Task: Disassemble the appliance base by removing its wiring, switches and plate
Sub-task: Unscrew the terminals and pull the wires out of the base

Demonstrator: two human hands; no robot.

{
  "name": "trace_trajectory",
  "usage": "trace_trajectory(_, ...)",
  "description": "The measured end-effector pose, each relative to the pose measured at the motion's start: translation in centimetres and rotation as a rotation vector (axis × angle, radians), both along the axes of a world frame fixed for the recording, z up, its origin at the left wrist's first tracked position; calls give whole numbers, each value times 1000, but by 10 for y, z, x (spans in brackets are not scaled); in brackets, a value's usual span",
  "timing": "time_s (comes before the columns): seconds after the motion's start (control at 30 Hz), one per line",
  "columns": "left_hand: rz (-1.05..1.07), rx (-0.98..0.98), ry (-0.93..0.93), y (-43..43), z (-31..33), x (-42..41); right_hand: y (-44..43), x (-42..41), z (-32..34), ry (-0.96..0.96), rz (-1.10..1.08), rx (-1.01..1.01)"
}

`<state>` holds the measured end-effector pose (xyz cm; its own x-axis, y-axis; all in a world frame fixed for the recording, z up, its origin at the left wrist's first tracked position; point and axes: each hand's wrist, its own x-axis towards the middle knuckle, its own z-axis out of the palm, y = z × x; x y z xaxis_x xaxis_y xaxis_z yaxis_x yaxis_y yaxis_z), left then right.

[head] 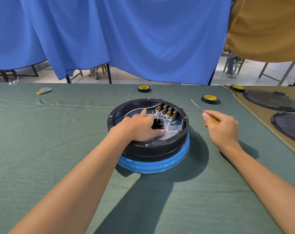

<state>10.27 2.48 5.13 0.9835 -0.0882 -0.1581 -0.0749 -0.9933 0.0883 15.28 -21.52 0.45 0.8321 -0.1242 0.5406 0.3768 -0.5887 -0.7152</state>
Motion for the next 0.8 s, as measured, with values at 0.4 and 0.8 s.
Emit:
trace_trajectory(0.4,-100,17,1,-1,11,8,5,-2,-5,-79,97,-152)
trace_trajectory(0.8,-98,-12,-101,8,18,12,5,-5,-3,-114,120,-175)
